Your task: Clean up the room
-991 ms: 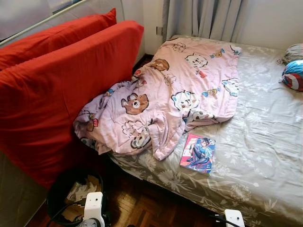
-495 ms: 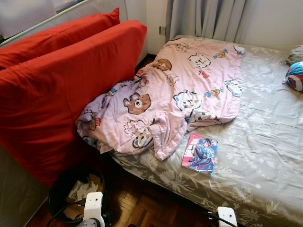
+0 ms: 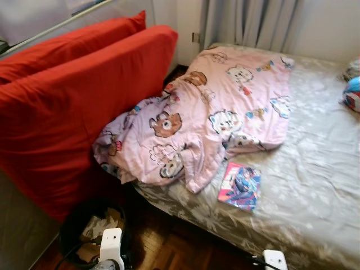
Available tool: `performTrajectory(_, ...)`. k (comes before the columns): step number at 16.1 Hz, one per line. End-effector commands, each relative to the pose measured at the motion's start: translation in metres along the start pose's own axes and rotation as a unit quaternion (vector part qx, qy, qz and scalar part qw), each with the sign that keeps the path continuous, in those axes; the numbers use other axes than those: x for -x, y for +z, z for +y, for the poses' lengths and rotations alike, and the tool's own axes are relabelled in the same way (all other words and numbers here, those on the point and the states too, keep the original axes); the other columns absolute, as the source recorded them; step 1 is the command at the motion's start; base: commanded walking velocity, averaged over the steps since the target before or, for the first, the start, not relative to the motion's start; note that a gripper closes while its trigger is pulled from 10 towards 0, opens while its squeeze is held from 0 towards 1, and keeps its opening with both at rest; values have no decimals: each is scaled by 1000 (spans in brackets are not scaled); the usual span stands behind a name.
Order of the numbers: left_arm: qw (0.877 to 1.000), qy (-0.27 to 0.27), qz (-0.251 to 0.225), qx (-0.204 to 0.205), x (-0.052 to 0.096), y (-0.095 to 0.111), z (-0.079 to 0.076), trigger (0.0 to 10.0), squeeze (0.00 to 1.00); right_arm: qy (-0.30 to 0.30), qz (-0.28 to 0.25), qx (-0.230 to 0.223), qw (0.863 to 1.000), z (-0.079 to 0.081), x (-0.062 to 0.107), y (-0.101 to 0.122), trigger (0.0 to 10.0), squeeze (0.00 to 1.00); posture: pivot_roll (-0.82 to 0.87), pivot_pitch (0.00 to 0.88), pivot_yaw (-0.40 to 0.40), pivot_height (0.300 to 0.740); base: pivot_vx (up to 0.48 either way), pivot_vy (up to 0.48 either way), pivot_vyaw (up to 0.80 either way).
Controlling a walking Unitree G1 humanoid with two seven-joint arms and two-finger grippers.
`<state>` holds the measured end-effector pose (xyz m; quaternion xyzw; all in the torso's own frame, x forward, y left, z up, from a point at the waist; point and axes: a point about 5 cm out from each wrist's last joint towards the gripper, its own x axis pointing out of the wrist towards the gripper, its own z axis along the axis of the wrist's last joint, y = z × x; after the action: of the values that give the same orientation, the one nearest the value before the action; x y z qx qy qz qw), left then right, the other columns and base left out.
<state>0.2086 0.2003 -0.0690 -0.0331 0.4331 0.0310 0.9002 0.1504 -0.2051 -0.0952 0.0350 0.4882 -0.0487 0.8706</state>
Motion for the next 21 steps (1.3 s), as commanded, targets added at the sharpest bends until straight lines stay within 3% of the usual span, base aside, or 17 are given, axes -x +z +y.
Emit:
performTrajectory(1, 1000, 4, 7, 7, 1, -3, 4, 10000, 0, 5, 1, -6, 1000, 1, 0, -2, 10000, 0, -11, 89, 23, 740, 285, 0, 0)
performTrajectory(3, 1000, 3, 7, 6, 1, -3, 4, 10000, 0, 4, 1, -7, 1000, -1, 1, -3, 10000, 0, -11, 77, 24, 740, 285, 0, 0)
performTrajectory(6, 1000, 3, 6, 6, 1, -2, 4, 10000, 0, 18, -2, -2, 1000, 21, -2, 1, 10000, 0, -9, 67, 26, 740, 285, 0, 0)
performTrajectory(12, 1000, 1, 4, 3, 1, -1, 4, 10000, 0, 22, -15, -2, 1000, 23, -3, 7, 10000, 0, -11, 58, 27, 740, 286, 0, 0)
performTrajectory(14, 1000, -3, 2, 4, 0, 0, 2, 10000, 0, 30, -45, -1, 999, 28, -6, 26, 10000, 0, -4, 68, 25, 740, 137, 0, 0)
performTrajectory(16, 1000, -7, -2, 0, 0, 1, 2, 10000, 0, 31, -54, -2, 998, 29, -6, 31, 10000, 0, 0, 70, 25, 740, 0, 0, 0)
performTrajectory(21, 996, -27, -87, 1, 0, 31, 0, 10000, 0, 59, -150, 3, 987, 44, -6, 81, 10000, 0, -4, 81, 21, 740, 0, 0, 0)
